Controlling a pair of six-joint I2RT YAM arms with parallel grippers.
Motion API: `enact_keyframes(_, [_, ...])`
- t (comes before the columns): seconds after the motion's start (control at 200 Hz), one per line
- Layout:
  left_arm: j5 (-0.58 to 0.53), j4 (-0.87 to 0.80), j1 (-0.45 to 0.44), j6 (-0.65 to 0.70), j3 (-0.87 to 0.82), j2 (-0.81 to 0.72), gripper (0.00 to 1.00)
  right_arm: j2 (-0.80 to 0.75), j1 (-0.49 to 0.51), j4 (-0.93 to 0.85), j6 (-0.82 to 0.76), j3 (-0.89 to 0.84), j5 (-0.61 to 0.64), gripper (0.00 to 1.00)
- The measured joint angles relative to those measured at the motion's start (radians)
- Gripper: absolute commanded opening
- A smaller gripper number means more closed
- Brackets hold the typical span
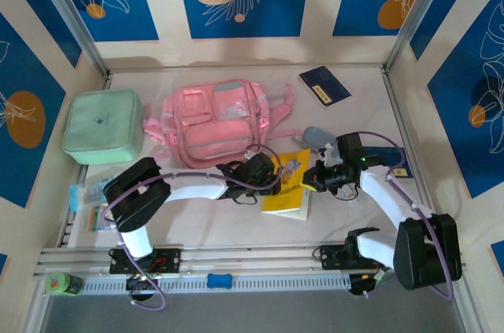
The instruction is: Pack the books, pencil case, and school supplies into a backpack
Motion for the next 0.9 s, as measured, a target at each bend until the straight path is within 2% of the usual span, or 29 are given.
enact_keyframes(0.17, [-0.001, -0.039, 0.003, 0.034, -0.016, -0.191, 0.74, -0.115, -0.005, -0.065, 0.000, 0.030, -0.039, 0.00])
enact_keyframes(0.295, [0.019, -0.051, 0.036, 0.056, -0.047, -0.341, 0.84, -0.177, -0.005, -0.089, 0.013, 0.094, -0.086, 0.00])
enact_keyframes(0.355, [0.048, -0.050, 0.080, 0.059, -0.081, -0.407, 0.90, -0.203, -0.003, -0.087, 0.020, 0.128, -0.117, 0.00])
enact_keyframes(0.595, [0.203, -0.011, 0.289, 0.021, -0.204, -0.573, 1.00, -0.195, 0.006, 0.035, 0.053, 0.211, -0.294, 0.00])
enact_keyframes(0.725, [0.290, 0.042, 0.328, -0.022, -0.210, -0.617, 1.00, -0.172, 0.010, 0.140, 0.102, 0.212, -0.375, 0.00])
enact_keyframes(0.9, [0.384, 0.167, 0.331, -0.072, -0.214, -0.630, 1.00, -0.167, 0.016, 0.293, 0.184, 0.210, -0.444, 0.00])
